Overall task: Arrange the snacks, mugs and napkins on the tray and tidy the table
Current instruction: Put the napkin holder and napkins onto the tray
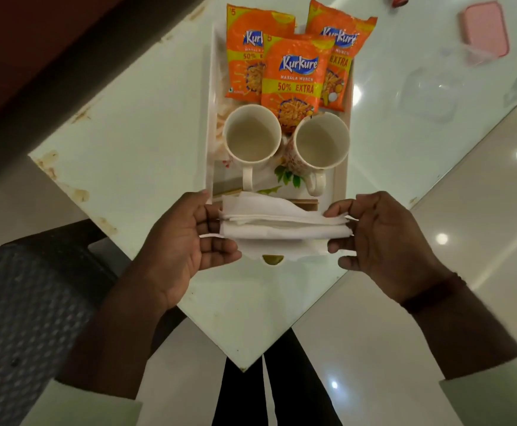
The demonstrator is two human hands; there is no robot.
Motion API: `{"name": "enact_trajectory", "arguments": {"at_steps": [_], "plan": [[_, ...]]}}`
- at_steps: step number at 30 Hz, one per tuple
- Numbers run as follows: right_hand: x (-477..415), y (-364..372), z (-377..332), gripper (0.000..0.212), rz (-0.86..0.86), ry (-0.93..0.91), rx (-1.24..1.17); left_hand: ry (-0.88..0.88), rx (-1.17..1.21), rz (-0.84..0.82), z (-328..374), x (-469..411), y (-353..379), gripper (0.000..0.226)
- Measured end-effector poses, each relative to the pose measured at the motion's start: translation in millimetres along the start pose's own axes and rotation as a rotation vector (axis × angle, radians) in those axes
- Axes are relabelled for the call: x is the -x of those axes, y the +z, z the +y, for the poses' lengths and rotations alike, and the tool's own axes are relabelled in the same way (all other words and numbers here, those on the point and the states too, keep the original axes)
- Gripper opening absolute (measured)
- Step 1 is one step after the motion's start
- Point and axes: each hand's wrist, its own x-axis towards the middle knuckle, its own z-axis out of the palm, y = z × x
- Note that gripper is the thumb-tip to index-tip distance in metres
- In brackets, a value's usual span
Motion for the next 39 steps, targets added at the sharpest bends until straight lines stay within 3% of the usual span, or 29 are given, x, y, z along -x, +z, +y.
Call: {"name": "enact_trajectory", "arguments": {"at_steps": [15, 23, 26, 28, 31, 33, 35, 39], "plan": [[-36.2, 2.4, 20.0, 0.044, 0.137, 0.117, -0.191, -0.025, -0.164, 0.075, -16.2, -49.8, -0.1, 0.042], [-22.6, 6.9, 25.7, 0.038, 0.346, 0.048, -0.136, 0.302, -0.456, 0.247, -32.3, -37.7, -7.5, 0.018], [-0.7, 11.5, 23.6, 0.035, 0.399, 0.006, -0.075, 0.330, -0.535, 0.287, -40.2, -15.5, -11.1, 0.014], [18.5, 12.4, 17.1, 0.033, 0.423, -0.021, -0.053, 0.335, -0.556, 0.320, -44.6, 1.9, -9.8, 0.025], [46.1, 8.3, -1.6, 0.038, 0.443, -0.118, 0.020, 0.344, -0.553, 0.360, -51.0, 26.3, -5.8, 0.047], [59.1, 3.4, -21.7, 0.041, 0.455, -0.230, 0.114, 0.355, -0.502, 0.372, -51.9, 41.6, 0.2, 0.047], [60.7, -1.9, -44.0, 0.029, 0.459, -0.343, 0.215, 0.334, -0.408, 0.389, -55.6, 52.1, 6.4, 0.047], [36.8, -18.0, -95.3, 0.020, 0.429, -0.512, 0.432, 0.171, -0.115, 0.465, -80.2, 50.1, 21.9, 0.036]]}}
